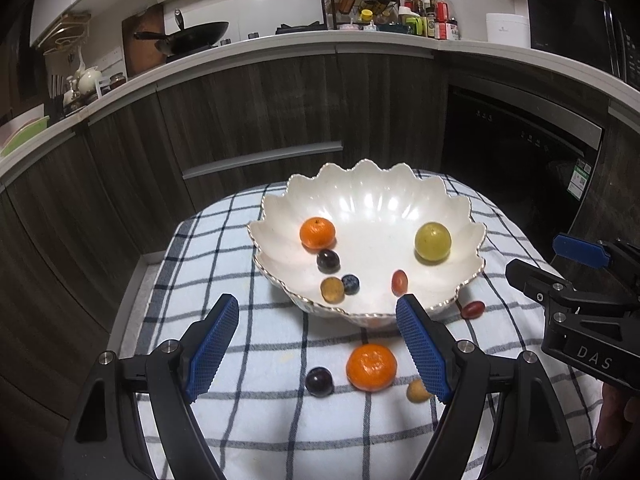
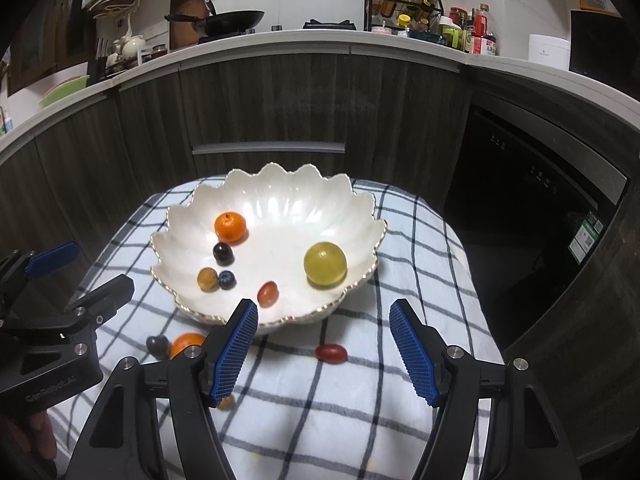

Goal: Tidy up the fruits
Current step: 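Withdraw both open tools from the bowl toward the remaining fruits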

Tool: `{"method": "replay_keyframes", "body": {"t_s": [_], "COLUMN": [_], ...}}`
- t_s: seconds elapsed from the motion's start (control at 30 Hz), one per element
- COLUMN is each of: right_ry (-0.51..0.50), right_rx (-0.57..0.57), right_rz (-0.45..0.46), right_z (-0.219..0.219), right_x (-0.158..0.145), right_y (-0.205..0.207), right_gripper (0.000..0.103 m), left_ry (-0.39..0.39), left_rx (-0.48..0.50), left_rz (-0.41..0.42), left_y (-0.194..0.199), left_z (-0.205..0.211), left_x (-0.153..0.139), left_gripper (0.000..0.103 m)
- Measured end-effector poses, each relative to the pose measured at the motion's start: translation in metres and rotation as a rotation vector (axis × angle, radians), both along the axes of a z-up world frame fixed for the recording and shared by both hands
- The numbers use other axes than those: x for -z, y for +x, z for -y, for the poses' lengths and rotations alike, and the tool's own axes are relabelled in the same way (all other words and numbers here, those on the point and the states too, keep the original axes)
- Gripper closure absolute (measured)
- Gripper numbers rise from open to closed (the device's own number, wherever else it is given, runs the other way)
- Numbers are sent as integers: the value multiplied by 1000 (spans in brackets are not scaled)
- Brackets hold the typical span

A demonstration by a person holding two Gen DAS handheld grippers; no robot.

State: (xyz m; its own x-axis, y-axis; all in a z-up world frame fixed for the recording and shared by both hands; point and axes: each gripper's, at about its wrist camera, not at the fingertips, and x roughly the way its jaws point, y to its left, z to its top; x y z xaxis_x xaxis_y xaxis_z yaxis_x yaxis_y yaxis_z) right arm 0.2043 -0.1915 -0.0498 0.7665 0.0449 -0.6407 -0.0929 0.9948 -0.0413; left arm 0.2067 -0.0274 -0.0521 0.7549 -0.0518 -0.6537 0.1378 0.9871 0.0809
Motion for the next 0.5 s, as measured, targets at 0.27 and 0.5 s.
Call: {"method": "replay_keyframes", "body": {"t_s": [0.27, 0.5], "right_ry": [-4, -3], "right_rx": [2, -9], "right_rz": [-23, -32], "right_z": [9, 11], "right_x": [16, 25], "right_y": [-5, -9], "right_gripper": [34, 34], "left_ry": [2, 8], "left_rx": [5, 20], "left_rz": [-11, -17], "left_y": [-7, -14], "left_z": [8, 7], "left_x": [14, 25], "left_gripper": [22, 22]}}
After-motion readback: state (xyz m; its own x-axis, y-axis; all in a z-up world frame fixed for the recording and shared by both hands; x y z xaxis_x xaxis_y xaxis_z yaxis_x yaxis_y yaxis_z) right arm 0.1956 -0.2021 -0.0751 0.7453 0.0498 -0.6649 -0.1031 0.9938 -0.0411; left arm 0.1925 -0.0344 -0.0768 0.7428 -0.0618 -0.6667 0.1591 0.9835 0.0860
